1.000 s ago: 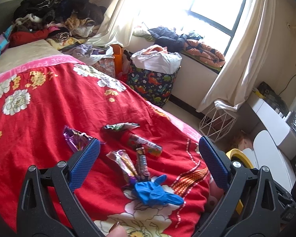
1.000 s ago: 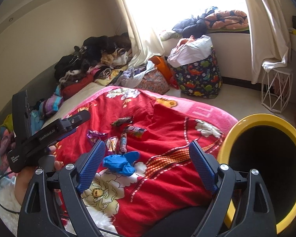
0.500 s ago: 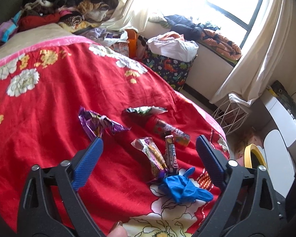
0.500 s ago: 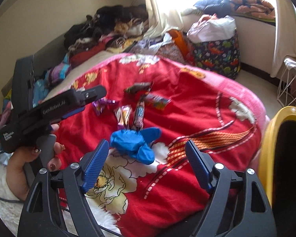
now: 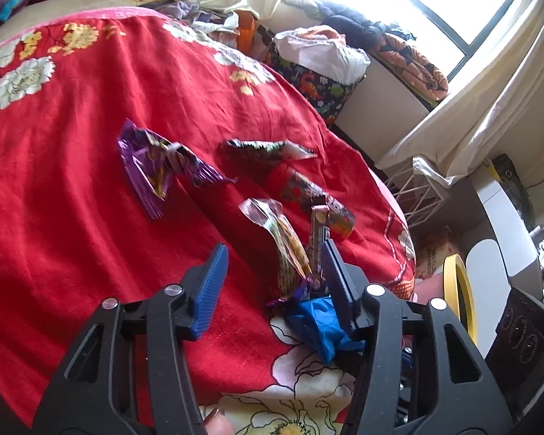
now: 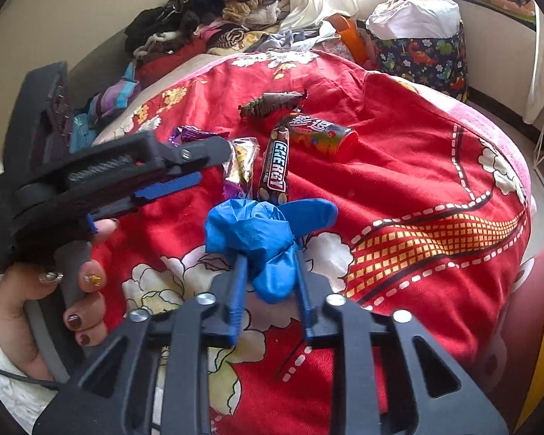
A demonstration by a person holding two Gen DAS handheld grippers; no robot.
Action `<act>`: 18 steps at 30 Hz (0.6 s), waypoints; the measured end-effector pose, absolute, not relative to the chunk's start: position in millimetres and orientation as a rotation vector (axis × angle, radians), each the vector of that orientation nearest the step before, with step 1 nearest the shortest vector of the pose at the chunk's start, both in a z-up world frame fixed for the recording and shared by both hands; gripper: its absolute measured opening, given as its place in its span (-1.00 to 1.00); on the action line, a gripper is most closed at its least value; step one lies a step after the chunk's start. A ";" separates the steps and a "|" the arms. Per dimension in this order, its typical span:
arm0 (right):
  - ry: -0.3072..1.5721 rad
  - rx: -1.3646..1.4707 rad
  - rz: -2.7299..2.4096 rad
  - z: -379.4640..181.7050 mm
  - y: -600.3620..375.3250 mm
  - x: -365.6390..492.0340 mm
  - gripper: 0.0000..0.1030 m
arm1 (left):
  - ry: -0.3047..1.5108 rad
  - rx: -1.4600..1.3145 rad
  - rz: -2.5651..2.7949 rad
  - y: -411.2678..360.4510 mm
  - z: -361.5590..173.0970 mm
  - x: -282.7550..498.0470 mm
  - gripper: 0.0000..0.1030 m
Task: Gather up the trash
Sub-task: 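Grasp the blue glove with right tool while left tool grasps a clear wrapper, then carry the blue glove and clear wrapper over the yellow bin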
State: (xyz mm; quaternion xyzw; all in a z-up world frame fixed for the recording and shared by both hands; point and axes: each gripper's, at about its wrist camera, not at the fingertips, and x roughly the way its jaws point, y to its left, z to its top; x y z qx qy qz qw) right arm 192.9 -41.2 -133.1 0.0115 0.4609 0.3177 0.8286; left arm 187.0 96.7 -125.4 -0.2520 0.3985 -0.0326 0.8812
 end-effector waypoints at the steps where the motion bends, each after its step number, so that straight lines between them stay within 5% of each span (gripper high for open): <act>1: 0.976 0.030 0.675 -132.4 -43.6 192.0 -0.67 | 0.837 -0.528 -0.075 94.6 -127.5 188.1 -0.16; 7: 0.963 0.057 0.668 -128.0 -58.2 184.2 -0.77 | 0.860 -0.539 -0.094 88.5 -135.3 190.7 -0.64; 18: 0.893 0.098 0.644 -108.8 -87.3 169.7 -0.82 | 0.806 -0.502 -0.132 77.3 -112.8 183.1 -0.74</act>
